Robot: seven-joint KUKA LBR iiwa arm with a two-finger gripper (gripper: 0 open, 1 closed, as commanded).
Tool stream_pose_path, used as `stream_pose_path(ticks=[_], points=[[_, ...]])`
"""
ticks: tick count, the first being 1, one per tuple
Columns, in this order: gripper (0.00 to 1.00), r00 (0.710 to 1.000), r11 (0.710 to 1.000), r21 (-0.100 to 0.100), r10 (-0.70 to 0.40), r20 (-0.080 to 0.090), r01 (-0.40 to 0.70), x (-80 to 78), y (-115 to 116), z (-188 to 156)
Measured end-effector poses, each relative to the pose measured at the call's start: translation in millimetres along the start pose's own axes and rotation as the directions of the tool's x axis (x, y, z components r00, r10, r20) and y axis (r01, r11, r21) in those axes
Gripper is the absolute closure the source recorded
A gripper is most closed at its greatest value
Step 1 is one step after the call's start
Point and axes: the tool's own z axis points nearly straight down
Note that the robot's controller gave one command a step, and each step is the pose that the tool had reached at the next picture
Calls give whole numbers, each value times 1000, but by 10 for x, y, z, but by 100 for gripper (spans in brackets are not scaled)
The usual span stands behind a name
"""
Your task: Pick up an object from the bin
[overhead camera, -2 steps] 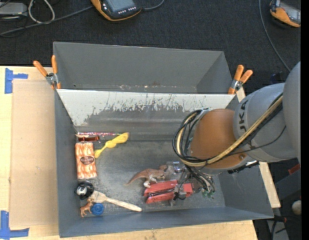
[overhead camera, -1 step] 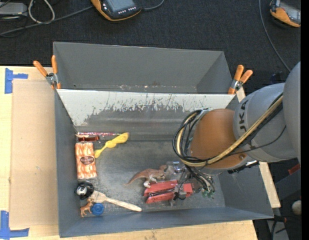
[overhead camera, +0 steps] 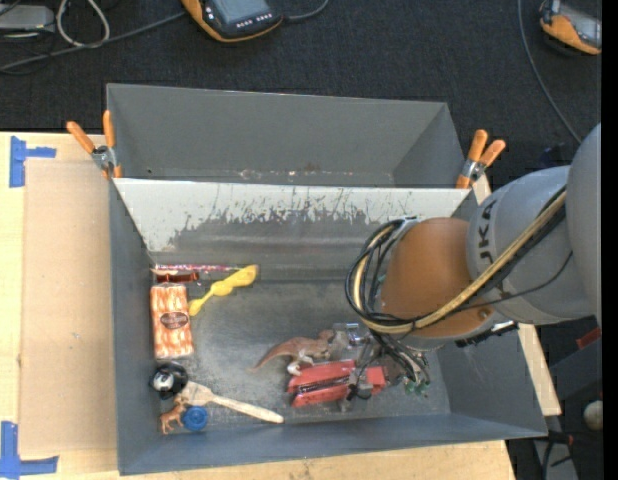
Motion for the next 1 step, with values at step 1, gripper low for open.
stream_pose_path(ticks=[1], points=[[100,1000,1000,0,0,0,0,0,0,0]])
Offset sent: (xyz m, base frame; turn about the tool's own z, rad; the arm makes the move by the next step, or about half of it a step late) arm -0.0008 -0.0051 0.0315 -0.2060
